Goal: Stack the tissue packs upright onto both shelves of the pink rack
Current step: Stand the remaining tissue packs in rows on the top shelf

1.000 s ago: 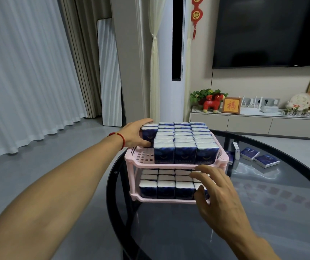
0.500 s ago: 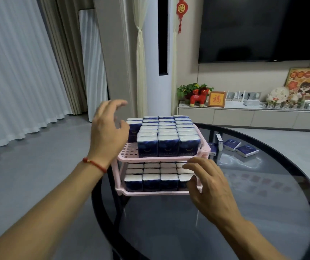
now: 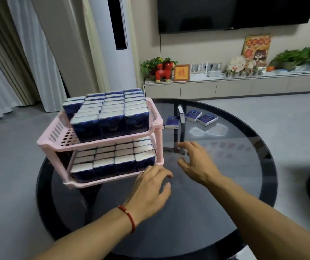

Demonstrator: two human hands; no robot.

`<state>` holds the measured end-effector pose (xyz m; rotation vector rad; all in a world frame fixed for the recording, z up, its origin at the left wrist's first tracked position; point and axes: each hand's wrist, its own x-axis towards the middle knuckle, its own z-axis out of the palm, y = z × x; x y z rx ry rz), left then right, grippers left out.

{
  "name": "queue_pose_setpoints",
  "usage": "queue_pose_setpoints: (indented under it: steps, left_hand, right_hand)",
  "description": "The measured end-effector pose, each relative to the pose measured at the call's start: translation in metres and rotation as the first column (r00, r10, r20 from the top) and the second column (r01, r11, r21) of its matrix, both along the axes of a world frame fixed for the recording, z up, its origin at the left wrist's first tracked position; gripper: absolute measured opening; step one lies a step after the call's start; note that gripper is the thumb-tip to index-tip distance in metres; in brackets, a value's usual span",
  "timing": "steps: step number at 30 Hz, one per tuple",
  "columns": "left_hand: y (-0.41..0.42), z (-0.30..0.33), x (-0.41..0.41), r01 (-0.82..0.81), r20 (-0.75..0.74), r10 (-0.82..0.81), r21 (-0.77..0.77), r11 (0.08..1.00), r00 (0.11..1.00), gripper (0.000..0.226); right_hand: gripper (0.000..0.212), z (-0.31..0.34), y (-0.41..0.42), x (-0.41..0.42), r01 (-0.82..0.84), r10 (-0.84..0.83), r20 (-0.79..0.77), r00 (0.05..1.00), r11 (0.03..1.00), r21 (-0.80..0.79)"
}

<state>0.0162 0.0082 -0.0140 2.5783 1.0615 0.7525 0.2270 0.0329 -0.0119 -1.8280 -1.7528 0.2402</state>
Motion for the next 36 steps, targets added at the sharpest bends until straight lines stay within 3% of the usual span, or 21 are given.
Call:
queue_pose_setpoints:
  steps: [11,15,18,21,25,28,36]
  left_hand:
    - [-0.002,0.001,0.004,-0.033,-0.016,0.034,0.024,0.999,0.999,0.023]
    - [-0.002,0.001,0.004,-0.037,-0.018,0.038,0.043,0.998,0.999,0.02]
    - [-0.001,0.001,0.005,-0.038,-0.029,0.04,0.049,0.998,0.999,0.019]
    - [-0.002,0.0,0.006,-0.033,-0.035,0.035,0.048,0.998,0.999,0.019]
    - [-0.002,-0.001,0.005,-0.037,-0.05,0.038,0.026,0.999,0.998,0.021]
    - [-0.001,-0.002,0.005,-0.038,-0.043,0.039,0.033,0.999,0.998,0.02]
    - [0.0,-0.009,0.006,-0.048,-0.026,0.05,0.088,0.995,0.998,0.023]
  right_hand:
    - [0.067,0.005,0.118,-0.006,-0.097,0.111,0.324,0.939,0.993,-0.059]
    - [0.06,0.004,0.145,-0.014,-0.115,0.135,0.495,0.858,0.991,-0.07]
    - [0.051,0.004,0.144,-0.014,-0.124,0.132,0.434,0.891,0.991,-0.048]
    - [0.049,0.005,0.142,-0.012,-0.079,0.066,0.488,0.87,0.997,0.005]
    - [0.06,0.002,0.145,-0.003,-0.034,0.058,0.39,0.919,0.997,-0.069]
    - [0.064,-0.006,0.139,0.0,-0.017,0.059,0.419,0.906,0.995,-0.103]
    - [0.055,0.008,0.034,-0.002,0.05,0.021,0.456,0.89,0.988,-0.144]
